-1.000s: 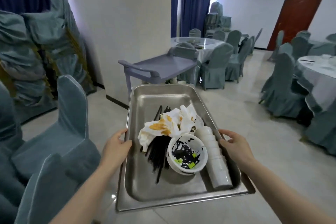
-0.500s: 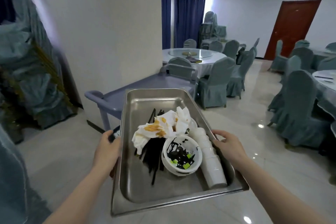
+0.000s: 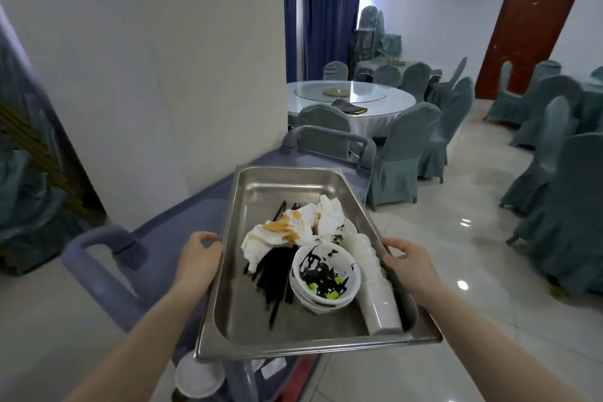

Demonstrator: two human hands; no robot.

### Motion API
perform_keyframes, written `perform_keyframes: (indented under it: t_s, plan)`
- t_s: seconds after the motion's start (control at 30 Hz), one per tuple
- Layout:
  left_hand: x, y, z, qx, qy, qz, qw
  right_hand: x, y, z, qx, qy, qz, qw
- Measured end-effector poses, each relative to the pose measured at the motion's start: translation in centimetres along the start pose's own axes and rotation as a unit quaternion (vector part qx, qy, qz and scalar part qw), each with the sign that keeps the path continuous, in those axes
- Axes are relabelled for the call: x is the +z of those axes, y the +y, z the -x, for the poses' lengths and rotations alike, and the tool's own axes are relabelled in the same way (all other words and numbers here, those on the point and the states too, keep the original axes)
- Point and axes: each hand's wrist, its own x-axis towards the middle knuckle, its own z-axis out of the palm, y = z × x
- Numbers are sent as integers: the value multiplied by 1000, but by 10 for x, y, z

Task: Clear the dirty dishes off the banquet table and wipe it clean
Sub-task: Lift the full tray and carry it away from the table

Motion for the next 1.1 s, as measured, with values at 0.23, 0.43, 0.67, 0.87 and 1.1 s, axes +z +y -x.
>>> perform_keyframes:
  t_s: [0.23,0.43,0.67,0.87,1.1]
  plan:
    - [63,-10,-110,-42,-19,-28,999,41,-5,-130,23,-20,34,999]
    - [102,-24,-174,-95,-36,-19,995,70,0,-208,35,-41,55,997]
    - [134,-42,-212,-143,-61,-22,988,91,3,-245,58,-17,44,997]
    - [129,-58,-226,-105,-97,-63,988,113,6,-235,84,15,17,996]
    - [59,-59,-235,-51,-211,-144,966,160,-3,-184,112,67,-29,991]
